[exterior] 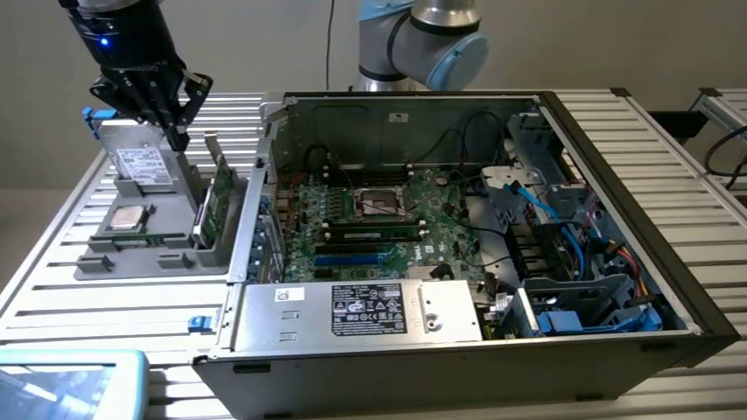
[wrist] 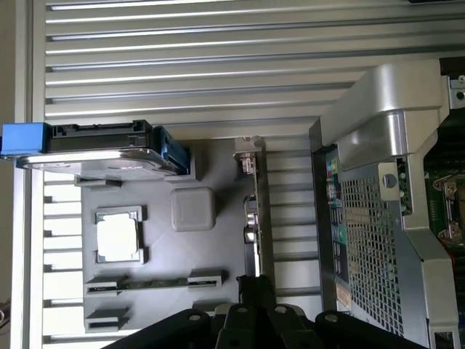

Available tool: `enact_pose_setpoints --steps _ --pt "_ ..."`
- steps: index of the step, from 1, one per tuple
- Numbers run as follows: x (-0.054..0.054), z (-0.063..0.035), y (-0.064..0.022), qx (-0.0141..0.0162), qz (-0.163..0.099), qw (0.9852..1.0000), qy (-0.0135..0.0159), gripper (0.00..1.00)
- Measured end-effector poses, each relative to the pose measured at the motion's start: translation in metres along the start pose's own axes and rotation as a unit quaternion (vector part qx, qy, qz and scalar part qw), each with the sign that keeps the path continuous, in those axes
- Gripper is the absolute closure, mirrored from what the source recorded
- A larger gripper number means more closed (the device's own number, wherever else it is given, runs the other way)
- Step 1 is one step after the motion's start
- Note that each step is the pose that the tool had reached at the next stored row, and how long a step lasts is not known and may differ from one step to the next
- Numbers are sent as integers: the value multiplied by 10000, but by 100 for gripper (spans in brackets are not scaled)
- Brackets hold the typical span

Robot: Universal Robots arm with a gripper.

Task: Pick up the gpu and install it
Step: 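Reach for the gpu, then pick up the gpu and move the gpu toward the slot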

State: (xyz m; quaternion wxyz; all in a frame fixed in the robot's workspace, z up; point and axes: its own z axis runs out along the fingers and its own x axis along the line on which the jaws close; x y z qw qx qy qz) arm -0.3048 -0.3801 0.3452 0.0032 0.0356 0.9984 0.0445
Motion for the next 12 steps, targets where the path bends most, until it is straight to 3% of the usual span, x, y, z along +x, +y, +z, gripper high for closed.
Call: enact_pose_setpoints --steps 12 --pt "0 0 0 0 0 10000 0 87"
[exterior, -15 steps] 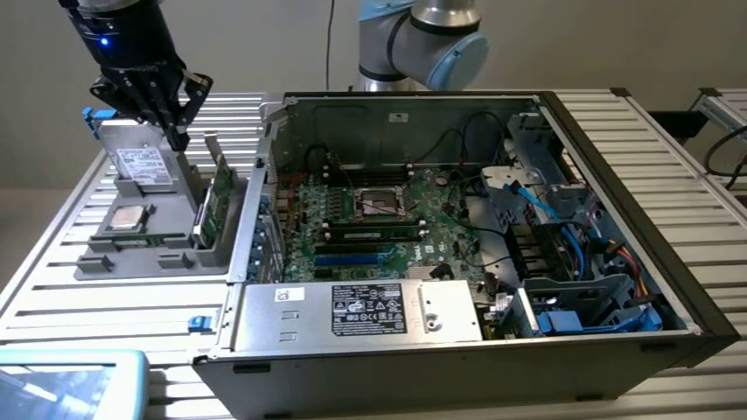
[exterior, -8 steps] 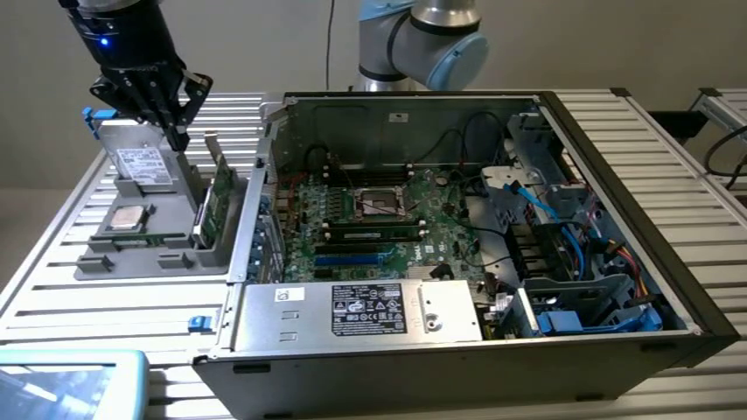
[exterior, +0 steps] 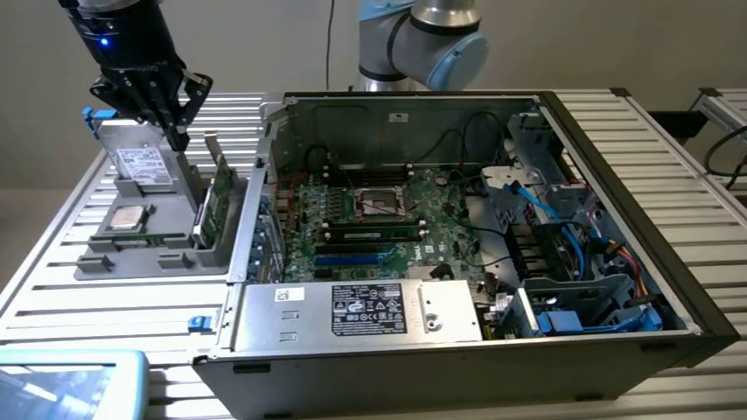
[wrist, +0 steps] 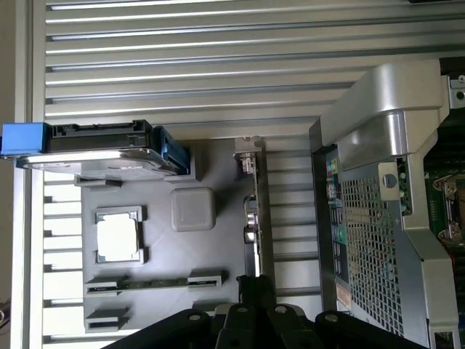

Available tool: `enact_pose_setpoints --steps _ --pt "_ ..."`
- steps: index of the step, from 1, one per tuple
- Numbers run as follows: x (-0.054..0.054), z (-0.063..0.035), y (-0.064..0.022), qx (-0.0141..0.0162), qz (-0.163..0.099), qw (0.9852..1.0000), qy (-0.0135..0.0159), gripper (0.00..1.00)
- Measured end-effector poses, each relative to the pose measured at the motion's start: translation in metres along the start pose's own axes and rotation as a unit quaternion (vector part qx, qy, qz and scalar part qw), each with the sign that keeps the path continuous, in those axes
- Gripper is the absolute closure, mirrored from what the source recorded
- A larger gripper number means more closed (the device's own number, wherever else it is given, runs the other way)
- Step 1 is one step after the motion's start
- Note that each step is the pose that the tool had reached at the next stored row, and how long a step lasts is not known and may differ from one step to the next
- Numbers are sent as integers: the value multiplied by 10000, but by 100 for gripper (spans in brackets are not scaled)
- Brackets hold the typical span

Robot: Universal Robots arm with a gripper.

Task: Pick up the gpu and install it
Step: 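Pick up the gpu and move the gpu toward the slot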

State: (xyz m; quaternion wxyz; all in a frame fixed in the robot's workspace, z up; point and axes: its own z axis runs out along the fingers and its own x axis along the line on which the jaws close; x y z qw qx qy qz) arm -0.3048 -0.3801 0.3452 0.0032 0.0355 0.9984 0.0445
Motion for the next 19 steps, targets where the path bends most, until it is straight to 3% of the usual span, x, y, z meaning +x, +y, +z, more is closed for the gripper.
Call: enact_pose_setpoints --steps 3,6,9,10,16,19 --pt "0 0 0 0 0 10000 0 81" --pt "0 0 0 0 0 10000 0 63" --pt "5 4 -1 1 0 10000 -1 57" --pt "14 16 -2 1 -1 10000 -1 51" --pt "92 120 -17 -1 -100 9999 2 51" --pt "92 159 -21 -2 -280 9996 10 51"
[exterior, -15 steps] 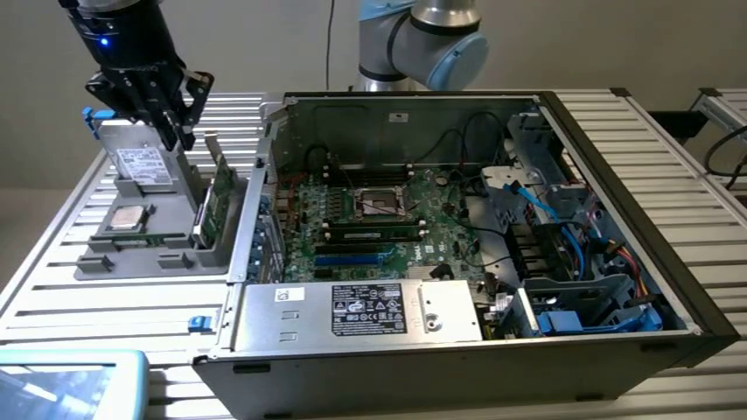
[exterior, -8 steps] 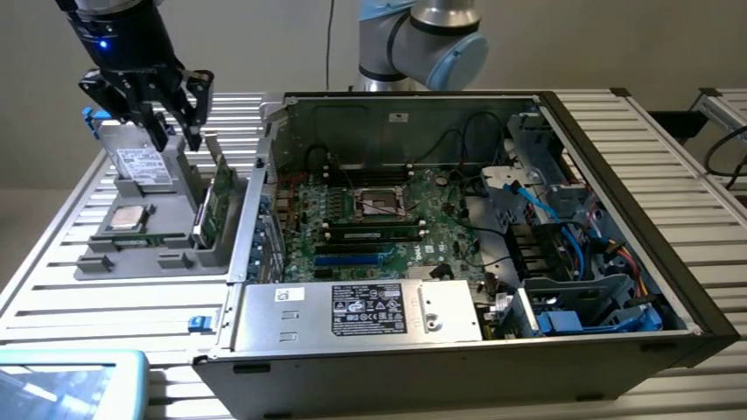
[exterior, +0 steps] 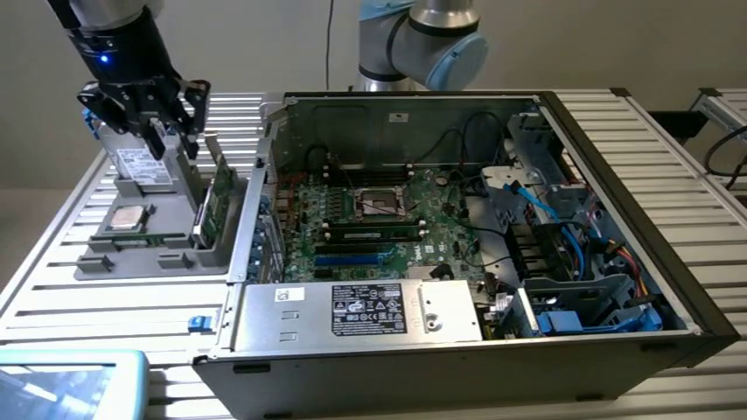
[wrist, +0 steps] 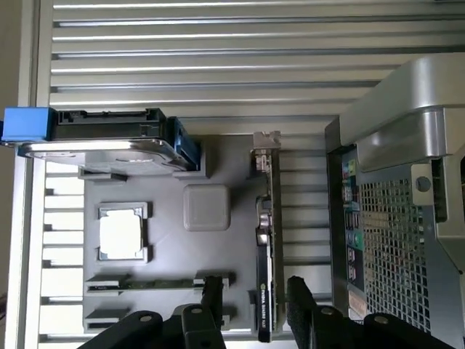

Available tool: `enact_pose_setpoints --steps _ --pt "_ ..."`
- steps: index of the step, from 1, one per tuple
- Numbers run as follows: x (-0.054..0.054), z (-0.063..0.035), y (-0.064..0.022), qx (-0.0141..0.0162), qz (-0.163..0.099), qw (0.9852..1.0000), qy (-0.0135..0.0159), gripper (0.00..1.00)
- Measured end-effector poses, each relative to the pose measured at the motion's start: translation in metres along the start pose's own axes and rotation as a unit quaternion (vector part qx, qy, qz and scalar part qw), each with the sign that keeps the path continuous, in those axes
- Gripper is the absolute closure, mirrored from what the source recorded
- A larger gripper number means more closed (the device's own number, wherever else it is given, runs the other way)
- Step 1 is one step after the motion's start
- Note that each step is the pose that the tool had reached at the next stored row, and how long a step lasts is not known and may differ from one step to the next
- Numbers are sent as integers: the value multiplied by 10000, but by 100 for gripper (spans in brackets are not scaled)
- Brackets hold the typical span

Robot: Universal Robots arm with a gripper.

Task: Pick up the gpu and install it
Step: 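Pick up the gpu and move the gpu toward the slot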

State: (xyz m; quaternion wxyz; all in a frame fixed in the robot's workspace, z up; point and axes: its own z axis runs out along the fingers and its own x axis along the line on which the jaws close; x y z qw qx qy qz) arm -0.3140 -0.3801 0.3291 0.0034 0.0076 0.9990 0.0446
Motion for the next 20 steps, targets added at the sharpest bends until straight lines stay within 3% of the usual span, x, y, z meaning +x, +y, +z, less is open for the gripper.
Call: enact_pose_setpoints --steps 4,13,20 --pt "4 49 -20 -19 -134 9999 -4 51" --pt "4 206 -82 -28 -149 9999 -15 51" --pt "-5 321 -159 -69 -150 9999 -33 51"
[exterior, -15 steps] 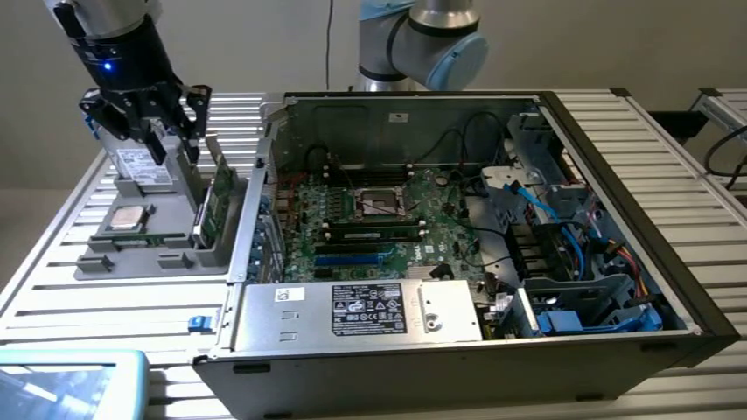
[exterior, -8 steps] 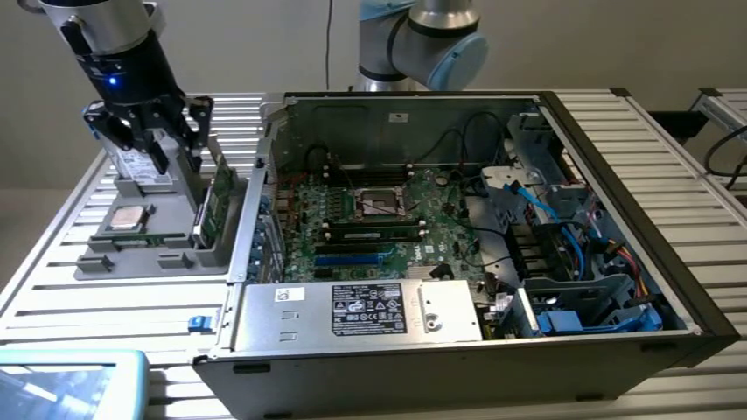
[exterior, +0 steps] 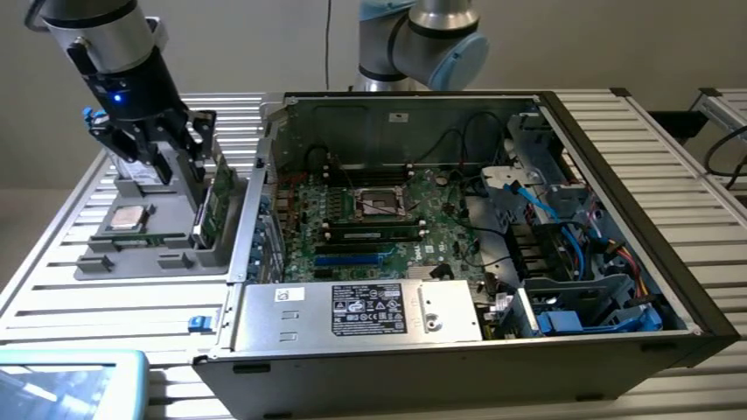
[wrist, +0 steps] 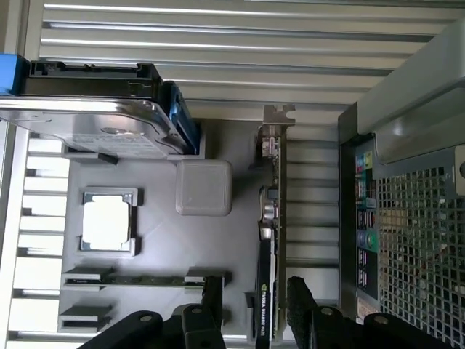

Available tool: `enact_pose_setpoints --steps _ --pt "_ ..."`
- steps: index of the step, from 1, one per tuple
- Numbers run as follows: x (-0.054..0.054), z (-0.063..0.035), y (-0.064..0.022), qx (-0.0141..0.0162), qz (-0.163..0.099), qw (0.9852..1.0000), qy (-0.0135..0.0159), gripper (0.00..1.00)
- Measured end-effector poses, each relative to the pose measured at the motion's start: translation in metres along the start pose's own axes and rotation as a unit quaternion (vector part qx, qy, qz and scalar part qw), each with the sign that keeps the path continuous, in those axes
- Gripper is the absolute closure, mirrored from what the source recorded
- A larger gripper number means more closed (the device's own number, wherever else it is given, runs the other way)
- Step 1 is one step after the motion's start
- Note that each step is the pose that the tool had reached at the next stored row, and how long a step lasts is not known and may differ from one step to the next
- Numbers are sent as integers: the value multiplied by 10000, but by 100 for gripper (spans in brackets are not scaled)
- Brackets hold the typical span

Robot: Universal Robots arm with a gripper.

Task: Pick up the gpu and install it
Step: 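Pick up the gpu and move the gpu toward the slot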

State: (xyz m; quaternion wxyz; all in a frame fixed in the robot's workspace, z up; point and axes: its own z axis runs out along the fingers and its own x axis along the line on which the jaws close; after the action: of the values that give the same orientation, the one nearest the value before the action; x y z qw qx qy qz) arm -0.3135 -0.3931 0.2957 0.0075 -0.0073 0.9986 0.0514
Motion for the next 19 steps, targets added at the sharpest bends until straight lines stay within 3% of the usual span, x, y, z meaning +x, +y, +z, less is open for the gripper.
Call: enact_pose_setpoints --steps 15,19 --pt "-81 267 -52 -13 -1 10000 -11 51" --pt "-81 337 -59 -43 0 10000 -13 51"
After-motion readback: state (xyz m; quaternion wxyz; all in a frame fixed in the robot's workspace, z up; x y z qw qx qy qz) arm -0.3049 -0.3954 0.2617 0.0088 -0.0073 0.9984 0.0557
